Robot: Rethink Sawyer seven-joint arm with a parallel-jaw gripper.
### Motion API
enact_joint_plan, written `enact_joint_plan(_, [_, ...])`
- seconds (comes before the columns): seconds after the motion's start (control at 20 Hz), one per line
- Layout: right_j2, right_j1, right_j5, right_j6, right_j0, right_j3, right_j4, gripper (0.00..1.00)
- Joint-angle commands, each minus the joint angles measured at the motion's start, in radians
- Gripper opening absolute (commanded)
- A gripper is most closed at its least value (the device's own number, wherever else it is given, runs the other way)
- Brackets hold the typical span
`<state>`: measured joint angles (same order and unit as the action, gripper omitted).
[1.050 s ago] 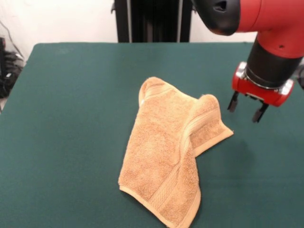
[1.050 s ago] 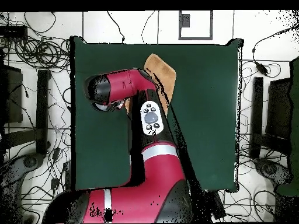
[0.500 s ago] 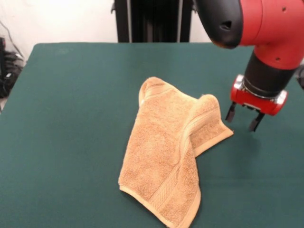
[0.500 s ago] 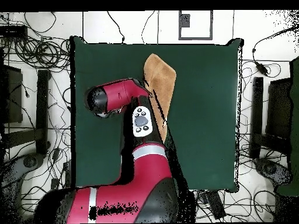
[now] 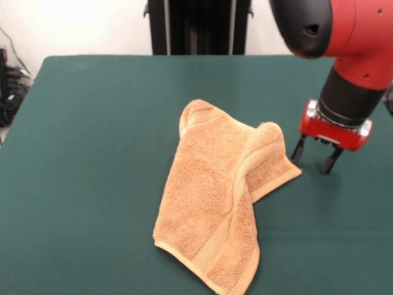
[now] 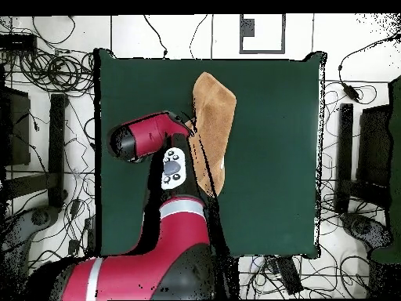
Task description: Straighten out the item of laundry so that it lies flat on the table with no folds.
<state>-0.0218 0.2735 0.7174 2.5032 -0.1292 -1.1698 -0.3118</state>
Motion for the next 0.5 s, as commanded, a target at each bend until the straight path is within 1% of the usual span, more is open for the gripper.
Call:
enact_joint_plan(0.05, [0.078, -0.185, -0.262, 0.396, -0.087, -0.063, 0.036, 1.00])
enact_joint_plan(0.15, [0.111, -0.202, -0.313, 0.431, -0.114, -0.057, 0.048, 1.00])
enact_joint_plan(0.45, [0.213, -0.243, -0.316, 0.459, -0.191, -0.018, 0.084, 1.00])
enact_joint_plan(0.5, [0.248, -0.261, -0.318, 0.481, -0.216, -0.001, 0.084, 1.00])
